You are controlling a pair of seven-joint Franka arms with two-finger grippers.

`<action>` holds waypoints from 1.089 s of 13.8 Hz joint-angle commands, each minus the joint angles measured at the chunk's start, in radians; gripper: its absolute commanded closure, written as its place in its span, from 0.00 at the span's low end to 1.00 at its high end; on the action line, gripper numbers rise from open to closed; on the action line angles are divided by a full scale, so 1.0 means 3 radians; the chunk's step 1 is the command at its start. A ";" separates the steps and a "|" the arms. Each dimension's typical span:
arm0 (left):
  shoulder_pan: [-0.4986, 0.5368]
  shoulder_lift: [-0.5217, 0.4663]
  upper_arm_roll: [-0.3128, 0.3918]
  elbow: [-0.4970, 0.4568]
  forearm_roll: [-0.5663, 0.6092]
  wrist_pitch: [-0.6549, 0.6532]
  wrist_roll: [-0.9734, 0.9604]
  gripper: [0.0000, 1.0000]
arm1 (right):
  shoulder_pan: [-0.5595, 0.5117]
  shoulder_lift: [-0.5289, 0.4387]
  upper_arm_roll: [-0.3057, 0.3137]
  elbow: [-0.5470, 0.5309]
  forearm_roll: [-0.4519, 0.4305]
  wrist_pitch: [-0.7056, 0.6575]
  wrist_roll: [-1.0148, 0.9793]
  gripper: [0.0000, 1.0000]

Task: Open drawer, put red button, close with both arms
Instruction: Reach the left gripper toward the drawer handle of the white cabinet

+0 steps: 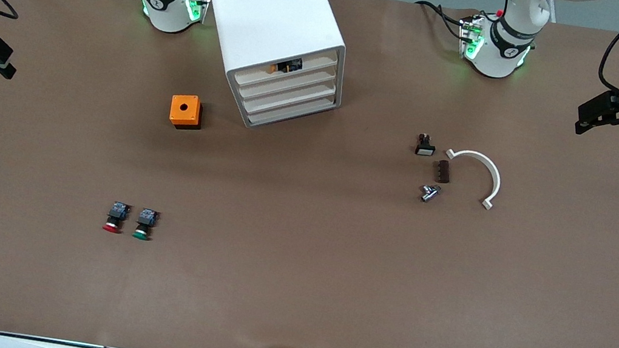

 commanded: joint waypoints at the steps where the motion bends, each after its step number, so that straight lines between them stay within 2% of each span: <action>1: 0.0031 0.0047 0.0016 0.0098 0.0000 -0.0068 -0.0017 0.00 | 0.0062 -0.0013 -0.0075 -0.0002 -0.0055 0.0126 -0.0070 0.00; 6: 0.0057 0.0225 0.0016 0.0138 0.0086 -0.0099 -0.0001 0.00 | 0.0078 0.0018 -0.0080 0.0044 -0.0065 0.0158 -0.0070 0.00; 9: 0.0006 0.0629 -0.0009 0.0491 0.0281 -0.0104 0.0019 0.00 | 0.0068 0.0018 -0.0080 0.0039 -0.0070 0.0143 -0.0070 0.00; 15: -0.0137 0.1140 -0.0025 0.0562 0.0245 -0.0038 -0.0037 0.00 | 0.0068 0.0023 -0.0080 0.0029 -0.0116 0.0153 -0.0050 0.00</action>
